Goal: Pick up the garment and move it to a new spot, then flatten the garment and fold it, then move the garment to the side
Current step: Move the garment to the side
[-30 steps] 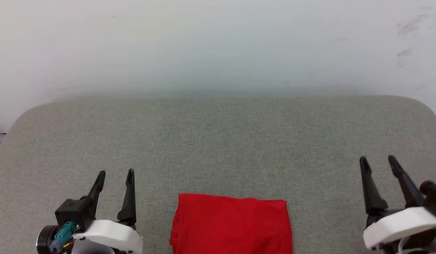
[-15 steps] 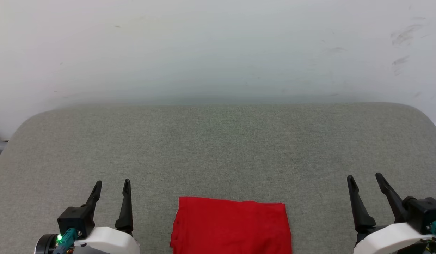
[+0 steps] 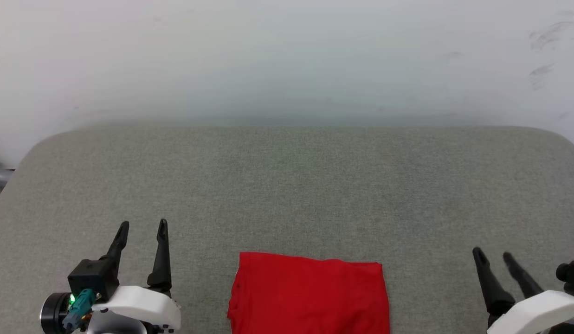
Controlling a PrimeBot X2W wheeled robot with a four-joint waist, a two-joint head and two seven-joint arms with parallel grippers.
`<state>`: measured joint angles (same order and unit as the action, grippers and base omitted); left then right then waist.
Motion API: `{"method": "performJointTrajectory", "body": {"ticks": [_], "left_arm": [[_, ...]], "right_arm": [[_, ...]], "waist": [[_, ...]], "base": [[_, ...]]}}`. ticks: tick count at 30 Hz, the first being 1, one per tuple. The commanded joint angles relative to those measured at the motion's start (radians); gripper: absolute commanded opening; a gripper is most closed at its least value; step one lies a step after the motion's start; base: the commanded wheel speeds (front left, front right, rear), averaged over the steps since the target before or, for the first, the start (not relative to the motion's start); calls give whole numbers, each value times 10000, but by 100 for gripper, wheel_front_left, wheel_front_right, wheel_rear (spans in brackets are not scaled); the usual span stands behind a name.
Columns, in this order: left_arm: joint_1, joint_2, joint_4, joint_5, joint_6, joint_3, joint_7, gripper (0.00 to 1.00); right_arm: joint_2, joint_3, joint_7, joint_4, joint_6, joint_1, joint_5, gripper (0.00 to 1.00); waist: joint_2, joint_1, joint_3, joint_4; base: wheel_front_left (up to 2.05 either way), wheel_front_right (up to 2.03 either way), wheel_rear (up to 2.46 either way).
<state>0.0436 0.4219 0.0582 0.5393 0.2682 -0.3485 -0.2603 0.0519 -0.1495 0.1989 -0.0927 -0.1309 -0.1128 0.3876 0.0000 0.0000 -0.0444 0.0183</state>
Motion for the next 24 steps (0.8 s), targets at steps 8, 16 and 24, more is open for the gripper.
{"method": "performJointTrajectory", "body": {"ticks": [8, 16, 24], "left_arm": [[228, -195, -333, -297, -147, 277, -66, 100], [514, -490, -536, -553, -328, 392, -54, 100], [788, -884, -410, -832, -621, 508, -47, 100]], "right_arm": [[345, 185, 2908, 758, 5, -318, 2135, 100], [682, 1403, 4316, 1558, 5, 253, 3606, 100], [826, 2390, 4793, 2838, 9, 798, 4489, 100]], "waist": [[0, 0, 461, 423], [0, 0, 1050, 877], [0, 0, 1566, 1193]], "base": [[0, 0, 0], [0, 0, 0], [0, 0, 0]]}}
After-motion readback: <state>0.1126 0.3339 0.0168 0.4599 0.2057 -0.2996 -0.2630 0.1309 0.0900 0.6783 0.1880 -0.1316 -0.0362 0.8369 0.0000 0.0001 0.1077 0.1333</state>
